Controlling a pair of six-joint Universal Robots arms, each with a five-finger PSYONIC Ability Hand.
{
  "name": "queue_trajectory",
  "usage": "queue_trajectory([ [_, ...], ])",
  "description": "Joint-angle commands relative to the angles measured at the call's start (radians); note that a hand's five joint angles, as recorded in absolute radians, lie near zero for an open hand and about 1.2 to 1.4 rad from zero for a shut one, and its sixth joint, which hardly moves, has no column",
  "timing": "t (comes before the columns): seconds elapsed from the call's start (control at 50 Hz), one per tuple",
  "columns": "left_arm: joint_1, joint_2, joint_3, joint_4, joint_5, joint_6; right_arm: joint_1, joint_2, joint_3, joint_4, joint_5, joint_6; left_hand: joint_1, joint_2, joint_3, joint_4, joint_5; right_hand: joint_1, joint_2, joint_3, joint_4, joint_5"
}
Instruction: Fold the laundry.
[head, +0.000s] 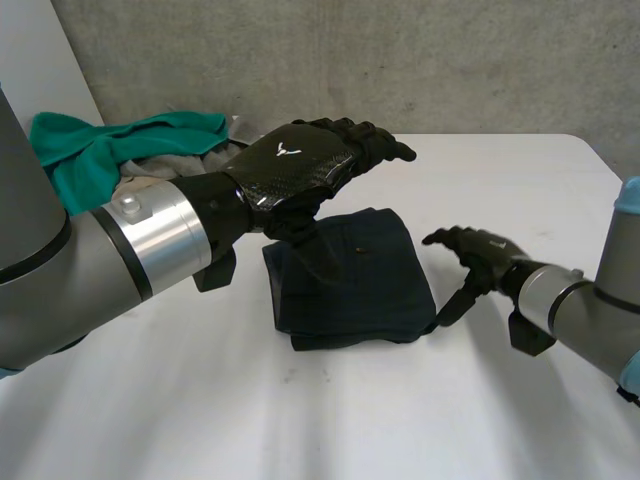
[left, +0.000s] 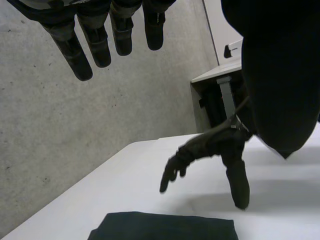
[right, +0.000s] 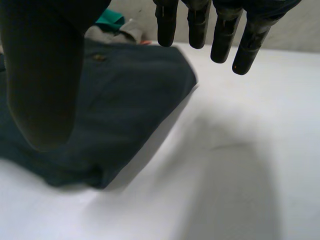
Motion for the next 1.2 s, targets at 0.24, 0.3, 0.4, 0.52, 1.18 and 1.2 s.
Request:
queue_trajectory([
  [0.24, -0.001, -0.023, -0.004, 0.004, -0.009, 0.002, 0.121, 0.179, -0.082, -0.117, -0.022, 0.002, 0.015, 0.001, -0.005, 0.002, -0.017, -0.003, -0.045, -0.025, -0.058, -0.060],
  [0.3, -0.001, -0.024, -0.006, 0.004, -0.010, 0.002, 0.132, 0.216, -0.116, -0.117, -0.018, -0.001, 0.016, 0.001, -0.005, 0.002, -0.017, -0.003, -0.045, -0.025, -0.058, -0.060],
  [0.4, -0.001, -0.026, -0.006, 0.004, -0.010, 0.002, 0.143, 0.248, -0.158, -0.120, -0.018, -0.001, 0.016, 0.001, -0.005, 0.002, -0.017, 0.115, 0.073, 0.093, 0.060, 0.058],
  [0.52, -0.001, -0.026, -0.006, 0.004, -0.010, 0.002, 0.141, 0.286, -0.234, -0.153, 0.018, 0.002, 0.016, 0.001, -0.005, 0.002, -0.017, 1.218, 1.176, 1.196, 1.163, 1.160],
  [1.18, -0.001, -0.031, -0.013, 0.016, -0.013, 0.002, -0.265, 0.775, -1.212, -0.054, 0.245, -0.240, 0.021, 0.007, 0.001, 0.007, -0.011, 1.219, 1.177, 1.196, 1.163, 1.161],
  [1.2, -0.001, -0.035, -0.013, 0.016, -0.016, 0.002, -0.282, 0.806, -1.258, -0.051, 0.252, -0.266, 0.021, 0.007, 0.001, 0.007, -0.011, 1.219, 1.177, 1.196, 1.163, 1.161],
])
